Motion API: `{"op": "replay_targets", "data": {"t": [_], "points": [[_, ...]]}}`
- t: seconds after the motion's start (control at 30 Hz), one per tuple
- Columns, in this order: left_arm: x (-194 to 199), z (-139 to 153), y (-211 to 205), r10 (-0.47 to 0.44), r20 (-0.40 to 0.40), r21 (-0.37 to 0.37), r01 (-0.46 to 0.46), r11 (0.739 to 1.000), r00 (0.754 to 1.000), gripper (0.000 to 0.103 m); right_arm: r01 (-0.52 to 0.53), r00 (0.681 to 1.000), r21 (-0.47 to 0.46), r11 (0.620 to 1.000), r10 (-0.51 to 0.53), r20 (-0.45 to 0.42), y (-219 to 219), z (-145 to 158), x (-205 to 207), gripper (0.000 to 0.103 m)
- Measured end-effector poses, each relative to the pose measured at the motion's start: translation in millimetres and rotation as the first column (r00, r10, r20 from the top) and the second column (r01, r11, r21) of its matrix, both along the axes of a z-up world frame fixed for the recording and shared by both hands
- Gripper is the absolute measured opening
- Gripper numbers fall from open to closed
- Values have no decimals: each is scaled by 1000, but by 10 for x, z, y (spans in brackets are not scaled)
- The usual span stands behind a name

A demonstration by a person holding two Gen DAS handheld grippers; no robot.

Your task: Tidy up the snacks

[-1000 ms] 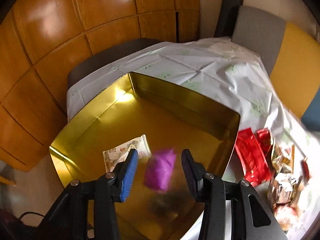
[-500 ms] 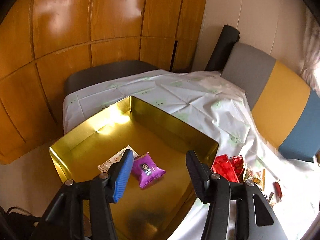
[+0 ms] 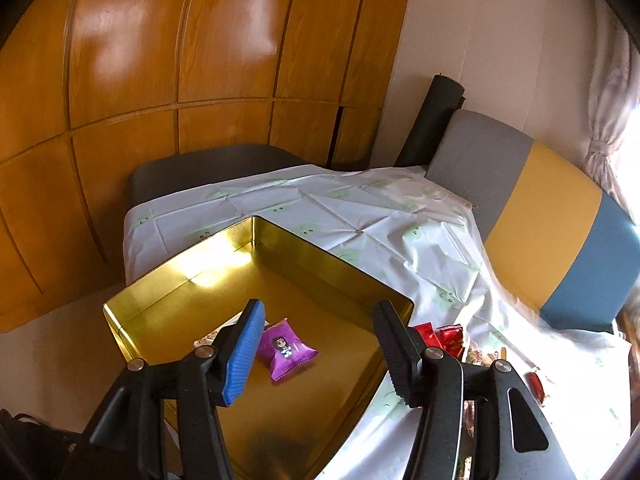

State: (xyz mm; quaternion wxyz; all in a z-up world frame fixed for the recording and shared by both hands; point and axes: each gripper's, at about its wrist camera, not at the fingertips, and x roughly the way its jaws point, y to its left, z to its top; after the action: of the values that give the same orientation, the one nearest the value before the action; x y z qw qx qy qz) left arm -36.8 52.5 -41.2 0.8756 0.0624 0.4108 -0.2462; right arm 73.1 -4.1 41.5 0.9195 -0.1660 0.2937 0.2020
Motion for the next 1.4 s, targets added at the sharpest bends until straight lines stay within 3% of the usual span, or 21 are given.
{"op": "replay_targets", "data": {"t": [0.9,1.1,1.4], "points": [[-5,58,-113,-37,-9,-10,37,999,999,43,97,995,0,995,-97,34,-490,2,-75,63],[63,130,-28,-44,-45,-52,42,998,998,43,213,977,-7,977,-213,-22,-1099,-117,-37,63],[473,446,-227,-39,-11,-103,38,994,999,44,395,907,-85,915,-403,-123,-2182,-347,-12,64]]}}
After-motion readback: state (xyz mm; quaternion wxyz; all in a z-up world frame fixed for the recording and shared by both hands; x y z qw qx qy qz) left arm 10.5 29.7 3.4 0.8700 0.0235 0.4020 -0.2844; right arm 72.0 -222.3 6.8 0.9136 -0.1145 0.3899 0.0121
